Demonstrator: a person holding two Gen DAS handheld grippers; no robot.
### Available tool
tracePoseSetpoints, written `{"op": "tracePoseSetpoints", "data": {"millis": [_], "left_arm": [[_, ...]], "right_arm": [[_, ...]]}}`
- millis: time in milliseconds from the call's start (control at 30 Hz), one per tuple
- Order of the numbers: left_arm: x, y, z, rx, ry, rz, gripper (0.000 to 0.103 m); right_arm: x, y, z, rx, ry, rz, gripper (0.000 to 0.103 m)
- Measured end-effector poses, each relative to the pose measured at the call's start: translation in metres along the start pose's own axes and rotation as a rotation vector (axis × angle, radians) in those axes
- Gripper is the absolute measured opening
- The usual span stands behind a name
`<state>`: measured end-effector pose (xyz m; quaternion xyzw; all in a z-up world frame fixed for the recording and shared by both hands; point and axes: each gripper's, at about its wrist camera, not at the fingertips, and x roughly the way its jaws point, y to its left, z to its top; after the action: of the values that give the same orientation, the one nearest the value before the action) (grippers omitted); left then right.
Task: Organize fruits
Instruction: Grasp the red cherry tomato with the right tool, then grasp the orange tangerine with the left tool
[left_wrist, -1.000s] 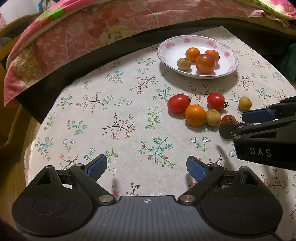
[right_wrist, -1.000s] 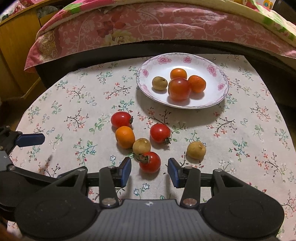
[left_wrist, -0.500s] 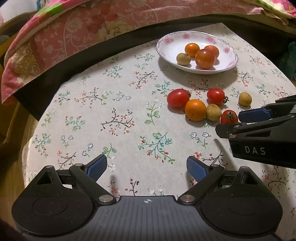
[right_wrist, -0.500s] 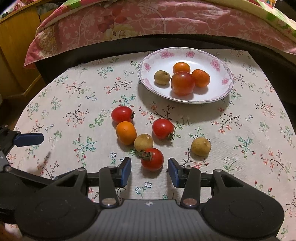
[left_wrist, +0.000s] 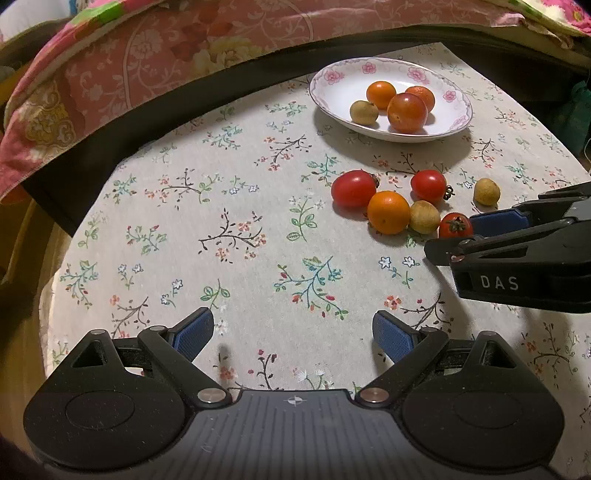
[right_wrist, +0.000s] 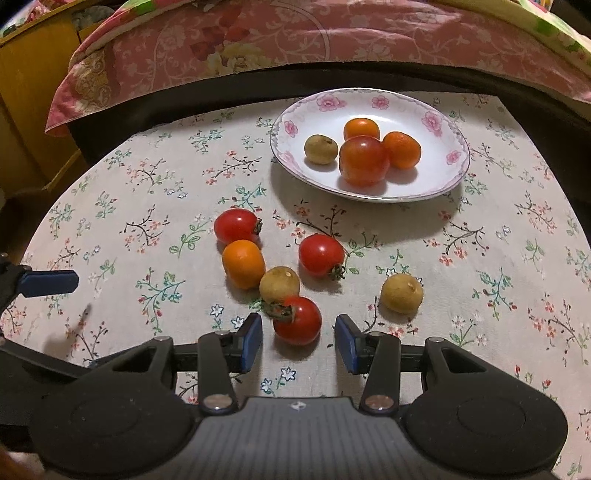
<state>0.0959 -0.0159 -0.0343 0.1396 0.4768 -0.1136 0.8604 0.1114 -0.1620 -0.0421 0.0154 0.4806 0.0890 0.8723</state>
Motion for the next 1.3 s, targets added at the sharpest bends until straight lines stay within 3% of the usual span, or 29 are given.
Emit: {"op": "tracePoseSetpoints", "data": {"millis": [300, 467, 667, 800, 1000, 1300], "left_arm": [[0.001, 0.001, 0.001, -0.002, -0.020, -0.015, 0.094], [-0.001, -0.003, 0.005, 0.001, -0.060, -0.060, 0.083], [0.004, -0.014, 0.011, 0.028, -0.059, -0.066, 0.073], [0.004, -0.021, 0.017, 0.054, -0.099, -0.082, 0.071], [0.016, -0.032, 0.027, 0.095, -0.123, -0.107, 0.058], [0.030, -0.043, 0.036, 0.100, -0.127, -0.156, 0.056]], "right_arm": [[0.002, 0.007, 0.001, -0.045, -0.010, 0.001, 0.042], [-0.001, 0.002, 0.000, -0.034, -0.010, 0.014, 0.027], [-0.013, -0.008, 0.000, -0.015, -0.036, 0.042, 0.027], [-0.026, -0.014, 0.002, 0.001, -0.065, 0.054, 0.027], [-0.026, -0.030, 0.000, 0.051, -0.038, 0.056, 0.027], [-0.026, -0.040, -0.005, 0.087, -0.018, 0.073, 0.027]]}}
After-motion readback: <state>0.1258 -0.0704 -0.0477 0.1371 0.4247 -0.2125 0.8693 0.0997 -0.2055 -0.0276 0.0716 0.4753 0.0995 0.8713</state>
